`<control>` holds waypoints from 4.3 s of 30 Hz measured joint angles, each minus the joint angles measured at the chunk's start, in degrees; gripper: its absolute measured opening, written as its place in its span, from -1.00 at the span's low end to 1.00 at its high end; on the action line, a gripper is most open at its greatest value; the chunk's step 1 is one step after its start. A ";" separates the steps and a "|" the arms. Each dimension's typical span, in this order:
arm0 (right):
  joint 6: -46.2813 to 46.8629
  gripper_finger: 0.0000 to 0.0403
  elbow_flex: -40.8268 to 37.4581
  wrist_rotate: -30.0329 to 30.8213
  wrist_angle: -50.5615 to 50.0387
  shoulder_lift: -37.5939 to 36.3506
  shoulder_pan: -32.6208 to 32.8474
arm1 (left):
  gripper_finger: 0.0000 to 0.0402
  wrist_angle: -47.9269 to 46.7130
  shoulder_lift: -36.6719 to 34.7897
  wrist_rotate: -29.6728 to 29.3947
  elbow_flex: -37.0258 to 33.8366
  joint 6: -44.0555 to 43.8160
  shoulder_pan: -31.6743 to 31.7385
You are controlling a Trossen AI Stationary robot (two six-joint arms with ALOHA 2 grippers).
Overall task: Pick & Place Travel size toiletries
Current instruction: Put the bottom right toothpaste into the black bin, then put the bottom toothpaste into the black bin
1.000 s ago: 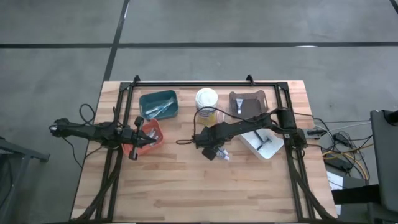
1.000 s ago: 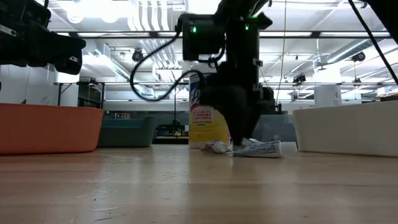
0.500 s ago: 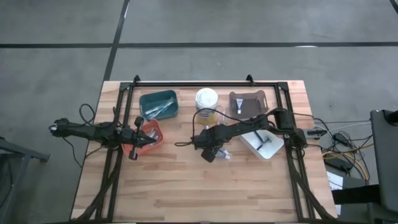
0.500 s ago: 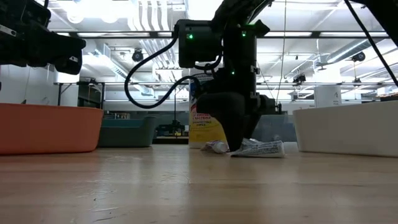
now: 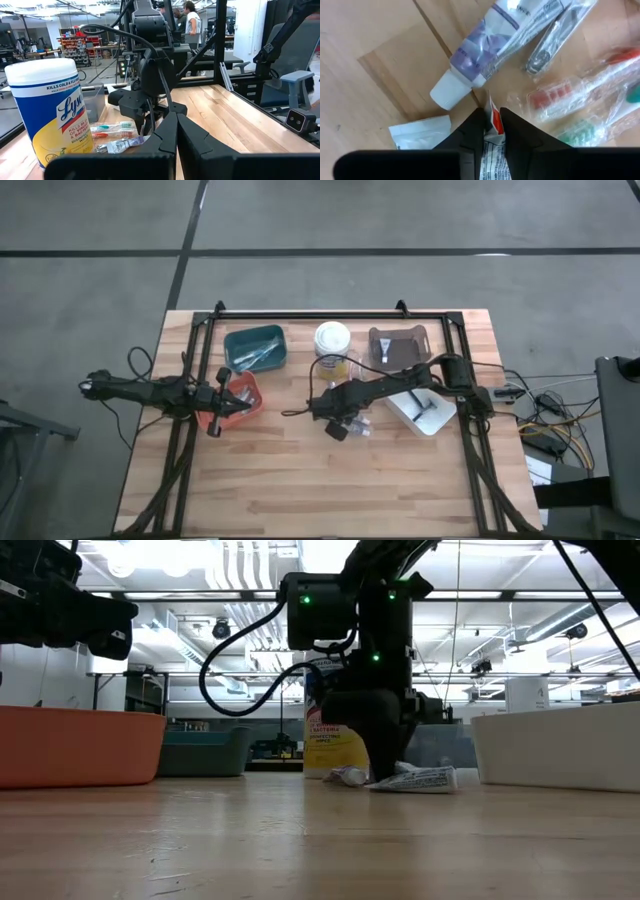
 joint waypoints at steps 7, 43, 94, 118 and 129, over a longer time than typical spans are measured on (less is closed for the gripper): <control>-2.58 -0.74 2.61 0.01 -0.09 -0.11 -0.47 | -0.96 -0.01 0.00 0.00 0.02 0.02 0.00; -8.09 -0.74 13.38 -4.30 -33.21 -11.09 -12.14 | -0.96 0.05 0.00 0.00 0.00 0.00 -0.01; -16.45 -0.74 -36.66 11.44 24.68 -45.13 -29.99 | -0.96 0.01 -0.02 -0.02 0.02 0.00 0.00; -15.62 -0.42 -36.64 11.82 23.71 -45.64 -30.01 | -0.96 0.01 0.00 0.00 0.00 0.00 0.00; -15.80 -0.21 -36.64 9.40 23.67 -45.64 -29.97 | -0.96 0.01 0.00 0.00 0.02 0.00 -0.02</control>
